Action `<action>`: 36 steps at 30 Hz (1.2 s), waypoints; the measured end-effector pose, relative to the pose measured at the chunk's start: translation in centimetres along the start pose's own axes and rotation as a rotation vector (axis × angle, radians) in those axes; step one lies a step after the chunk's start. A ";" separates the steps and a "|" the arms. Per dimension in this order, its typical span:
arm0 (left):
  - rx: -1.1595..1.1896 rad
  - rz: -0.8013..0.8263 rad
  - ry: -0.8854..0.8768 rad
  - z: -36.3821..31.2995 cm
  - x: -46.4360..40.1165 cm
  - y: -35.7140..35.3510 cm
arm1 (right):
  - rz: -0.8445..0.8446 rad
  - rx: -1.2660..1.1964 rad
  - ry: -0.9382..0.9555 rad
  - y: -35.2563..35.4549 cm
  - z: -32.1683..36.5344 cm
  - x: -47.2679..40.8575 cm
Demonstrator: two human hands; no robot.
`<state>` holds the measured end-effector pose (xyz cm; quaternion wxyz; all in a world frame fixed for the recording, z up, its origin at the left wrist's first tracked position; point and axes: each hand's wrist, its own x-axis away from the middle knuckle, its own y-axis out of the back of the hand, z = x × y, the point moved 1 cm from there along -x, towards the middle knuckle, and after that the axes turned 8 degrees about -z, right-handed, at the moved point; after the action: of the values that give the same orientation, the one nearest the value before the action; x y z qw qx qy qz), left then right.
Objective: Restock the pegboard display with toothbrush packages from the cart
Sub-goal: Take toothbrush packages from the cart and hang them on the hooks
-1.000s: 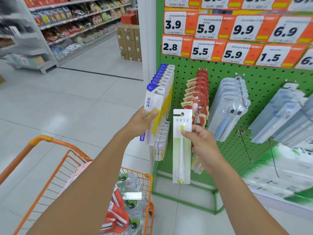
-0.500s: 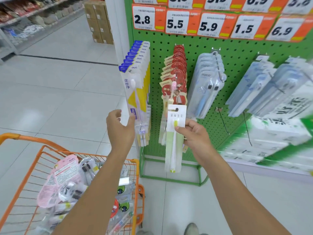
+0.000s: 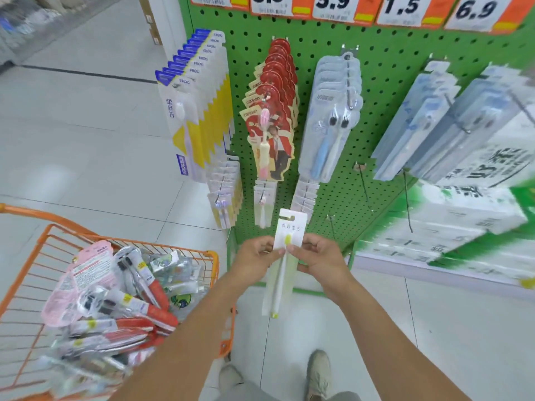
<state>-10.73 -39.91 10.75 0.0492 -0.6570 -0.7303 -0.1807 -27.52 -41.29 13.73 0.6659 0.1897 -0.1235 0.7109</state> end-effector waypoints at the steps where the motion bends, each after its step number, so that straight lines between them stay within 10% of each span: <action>1: 0.012 -0.061 0.036 0.3 0.0 0.2 | 0.007 0.009 -0.004 -0.3 -0.3 -0.6; 13: -0.095 -0.457 0.154 3.2 -3.1 3.1 | 0.067 0.196 0.023 -6.0 -0.7 -8.8; 36: -0.039 -0.345 0.241 5.5 -7.0 4.7 | -0.371 0.329 -0.004 -9.6 -1.1 -17.2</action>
<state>-4.31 -44.35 4.38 0.0921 -0.4967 -0.8171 -0.2778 -17.39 -55.48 4.52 0.7449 0.3166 0.0294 0.5865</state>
